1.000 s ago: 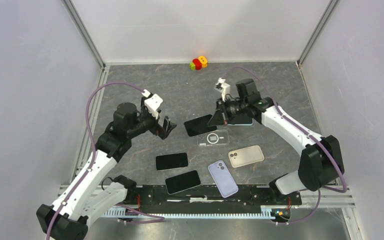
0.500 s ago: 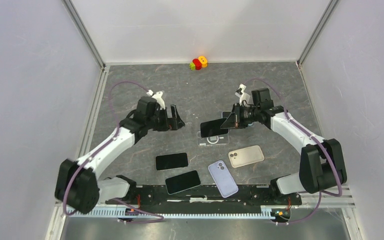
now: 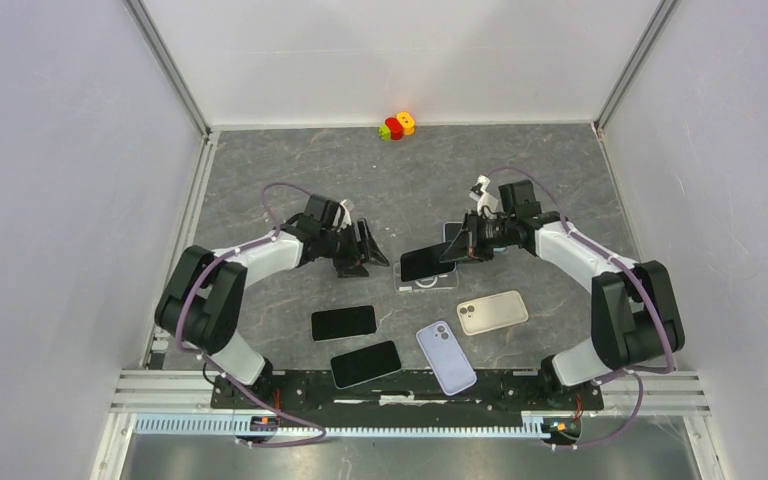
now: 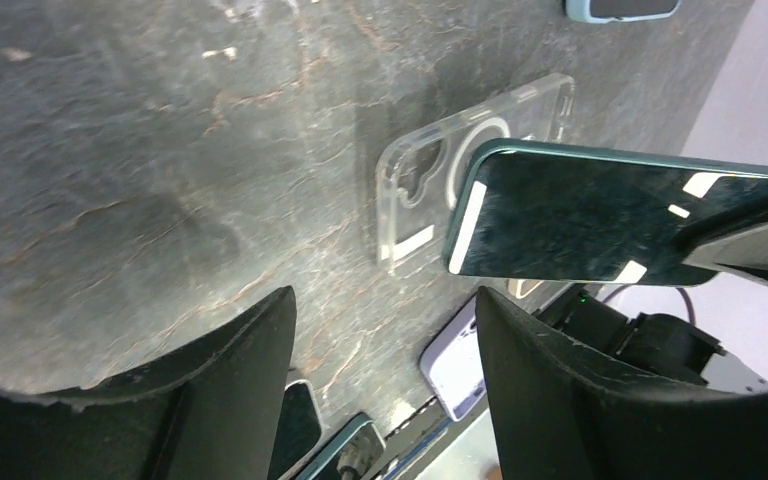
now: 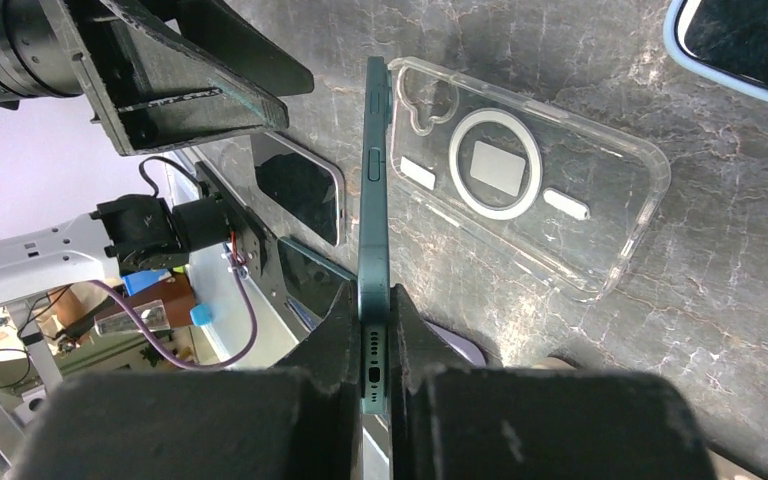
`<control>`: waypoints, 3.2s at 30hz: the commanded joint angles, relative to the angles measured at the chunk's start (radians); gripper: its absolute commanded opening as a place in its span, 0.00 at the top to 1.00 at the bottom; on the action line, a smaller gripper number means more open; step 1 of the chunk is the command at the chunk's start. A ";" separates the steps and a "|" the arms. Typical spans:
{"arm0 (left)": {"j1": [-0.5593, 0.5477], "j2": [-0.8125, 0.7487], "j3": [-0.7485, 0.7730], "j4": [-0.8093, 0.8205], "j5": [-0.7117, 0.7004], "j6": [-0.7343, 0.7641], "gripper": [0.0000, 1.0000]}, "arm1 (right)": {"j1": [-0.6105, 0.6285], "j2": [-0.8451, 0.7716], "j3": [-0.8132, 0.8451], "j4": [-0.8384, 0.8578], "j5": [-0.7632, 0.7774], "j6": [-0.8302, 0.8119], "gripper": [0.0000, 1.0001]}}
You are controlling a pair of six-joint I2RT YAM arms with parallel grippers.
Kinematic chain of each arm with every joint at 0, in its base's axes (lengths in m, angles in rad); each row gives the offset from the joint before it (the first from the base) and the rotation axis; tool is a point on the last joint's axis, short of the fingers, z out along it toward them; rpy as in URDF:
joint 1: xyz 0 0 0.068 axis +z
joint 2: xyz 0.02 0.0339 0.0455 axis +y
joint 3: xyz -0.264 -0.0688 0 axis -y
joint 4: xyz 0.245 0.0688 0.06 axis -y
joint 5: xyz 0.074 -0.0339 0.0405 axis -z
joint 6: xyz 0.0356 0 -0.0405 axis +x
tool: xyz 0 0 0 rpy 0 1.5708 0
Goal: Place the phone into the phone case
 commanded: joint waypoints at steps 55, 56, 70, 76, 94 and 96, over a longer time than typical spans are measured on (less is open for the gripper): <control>-0.145 0.154 0.151 -0.129 -0.034 -0.215 0.70 | 0.106 0.375 -0.001 0.041 0.228 -0.121 1.00; -0.146 0.151 0.150 -0.130 -0.035 -0.215 0.70 | 0.114 0.382 0.000 0.041 0.227 -0.125 1.00; -0.145 0.103 0.372 -0.499 -0.323 0.061 0.52 | 0.165 0.493 0.030 0.028 0.243 -0.199 0.99; -0.154 0.061 0.358 -0.500 -0.332 0.055 0.56 | 0.182 0.531 0.032 0.029 0.247 -0.223 0.89; -0.215 0.164 0.245 -0.300 -0.164 -0.023 0.67 | 0.214 0.516 0.095 -0.048 0.367 -0.310 0.54; -0.214 0.173 0.238 -0.303 -0.172 -0.026 0.68 | 0.221 0.508 0.107 -0.067 0.402 -0.326 0.50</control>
